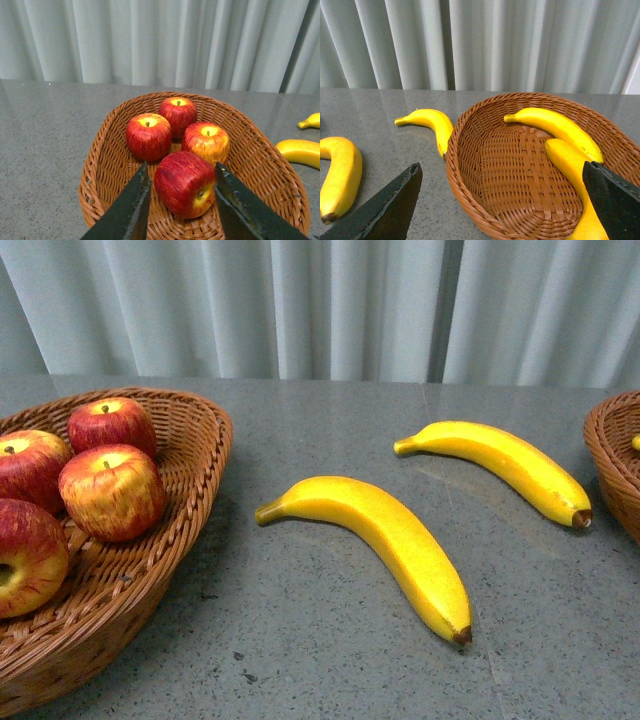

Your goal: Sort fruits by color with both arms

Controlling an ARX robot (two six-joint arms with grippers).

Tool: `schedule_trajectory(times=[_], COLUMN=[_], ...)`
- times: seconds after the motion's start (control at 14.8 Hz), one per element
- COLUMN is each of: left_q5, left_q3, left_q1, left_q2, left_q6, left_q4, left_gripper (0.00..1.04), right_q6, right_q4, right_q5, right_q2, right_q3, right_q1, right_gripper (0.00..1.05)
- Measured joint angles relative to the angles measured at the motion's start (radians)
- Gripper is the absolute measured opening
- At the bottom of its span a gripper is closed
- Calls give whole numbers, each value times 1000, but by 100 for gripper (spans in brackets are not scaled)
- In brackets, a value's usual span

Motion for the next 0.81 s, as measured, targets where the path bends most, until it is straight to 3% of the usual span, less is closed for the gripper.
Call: schedule_trajectory(times=[0.27, 0.34, 0.81], left_q5=[0, 0, 0], left_q3=[0, 0, 0], left_q1=[0, 0, 0], left_q2=[0, 0, 0], left_q6=[0, 3, 3], left_q4=[0, 0, 0], left_gripper=[94, 100, 98], right_q6=[0, 0, 0], right_q4=[0, 0, 0], right_q5=[0, 0, 0], right_q2=[0, 0, 0], right_q3=[0, 0, 0], right_q1=[0, 0, 0], right_gripper=[98, 98, 98])
